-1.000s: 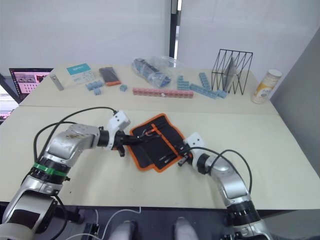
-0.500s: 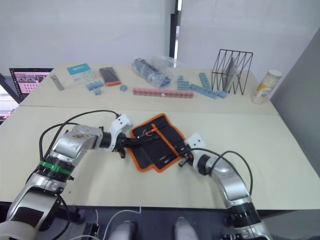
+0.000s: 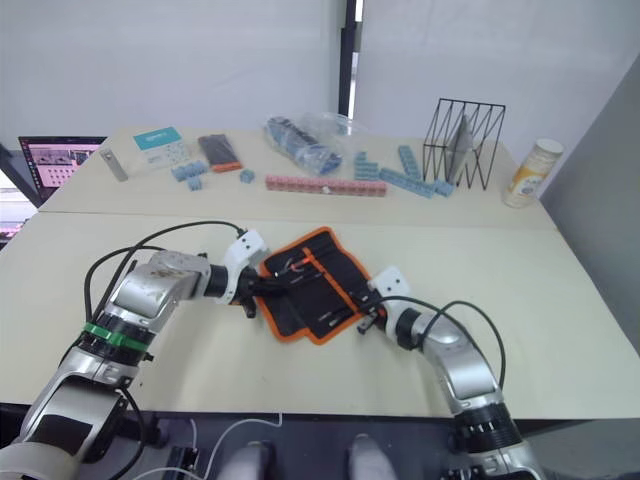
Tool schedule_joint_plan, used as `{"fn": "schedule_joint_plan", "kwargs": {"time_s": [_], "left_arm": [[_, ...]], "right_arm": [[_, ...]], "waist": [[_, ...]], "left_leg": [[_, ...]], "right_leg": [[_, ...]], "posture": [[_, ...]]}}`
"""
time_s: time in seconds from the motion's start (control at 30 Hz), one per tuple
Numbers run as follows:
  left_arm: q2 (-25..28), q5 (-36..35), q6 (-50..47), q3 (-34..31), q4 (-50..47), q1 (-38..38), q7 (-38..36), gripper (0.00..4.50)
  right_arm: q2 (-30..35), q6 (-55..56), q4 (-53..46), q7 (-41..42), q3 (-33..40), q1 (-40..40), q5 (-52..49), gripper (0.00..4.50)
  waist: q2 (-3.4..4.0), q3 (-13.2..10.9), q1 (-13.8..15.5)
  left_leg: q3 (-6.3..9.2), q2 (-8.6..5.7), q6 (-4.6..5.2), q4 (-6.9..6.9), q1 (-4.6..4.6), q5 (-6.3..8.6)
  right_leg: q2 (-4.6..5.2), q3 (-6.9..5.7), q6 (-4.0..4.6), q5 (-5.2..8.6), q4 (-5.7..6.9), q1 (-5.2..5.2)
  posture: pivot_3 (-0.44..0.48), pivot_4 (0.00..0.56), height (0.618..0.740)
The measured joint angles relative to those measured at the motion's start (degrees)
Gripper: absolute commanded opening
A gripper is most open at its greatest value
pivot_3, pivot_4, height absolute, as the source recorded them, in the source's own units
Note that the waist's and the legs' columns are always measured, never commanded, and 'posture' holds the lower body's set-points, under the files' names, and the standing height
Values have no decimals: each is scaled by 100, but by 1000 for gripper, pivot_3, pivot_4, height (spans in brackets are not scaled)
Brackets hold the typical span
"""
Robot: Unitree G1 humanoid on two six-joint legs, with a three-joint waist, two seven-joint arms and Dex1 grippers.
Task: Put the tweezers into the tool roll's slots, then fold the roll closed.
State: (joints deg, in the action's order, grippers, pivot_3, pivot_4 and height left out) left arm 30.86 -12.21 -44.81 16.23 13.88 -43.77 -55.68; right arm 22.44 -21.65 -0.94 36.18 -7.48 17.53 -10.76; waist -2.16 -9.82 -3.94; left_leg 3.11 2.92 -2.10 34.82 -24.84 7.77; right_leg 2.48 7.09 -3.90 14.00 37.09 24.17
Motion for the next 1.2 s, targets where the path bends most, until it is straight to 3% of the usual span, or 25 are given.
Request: {"fn": "schedule_joint_plan", "kwargs": {"time_s": [0.27,0.77,1.2], "left_arm": [[-78,112,66,46,232,-134,-148,0],[231,88,-419,77,-183,-41,-373,0],[-360,330,216,117,950,-617,-351,0]], "right_arm": [[-8,-31,-85,-1,-9,-48,36,71],[-62,-27,-28,34,-52,4,56,71],[-63,-4,-5,39,-70,8,107,71]], "waist": [[0,0,-4],[0,0,-15],[0,0,-9]], "left_leg": [[0,0,0,-2,0,0],[0,0,0,-1,3,0],[0,0,0,1,5,0]], "right_leg": [[0,0,0,0,0,1],[0,0,0,0,1,0],[-1,1,-2,-2,2,-3]], "posture": [[0,150,740],[0,150,740],[0,150,740]]}}
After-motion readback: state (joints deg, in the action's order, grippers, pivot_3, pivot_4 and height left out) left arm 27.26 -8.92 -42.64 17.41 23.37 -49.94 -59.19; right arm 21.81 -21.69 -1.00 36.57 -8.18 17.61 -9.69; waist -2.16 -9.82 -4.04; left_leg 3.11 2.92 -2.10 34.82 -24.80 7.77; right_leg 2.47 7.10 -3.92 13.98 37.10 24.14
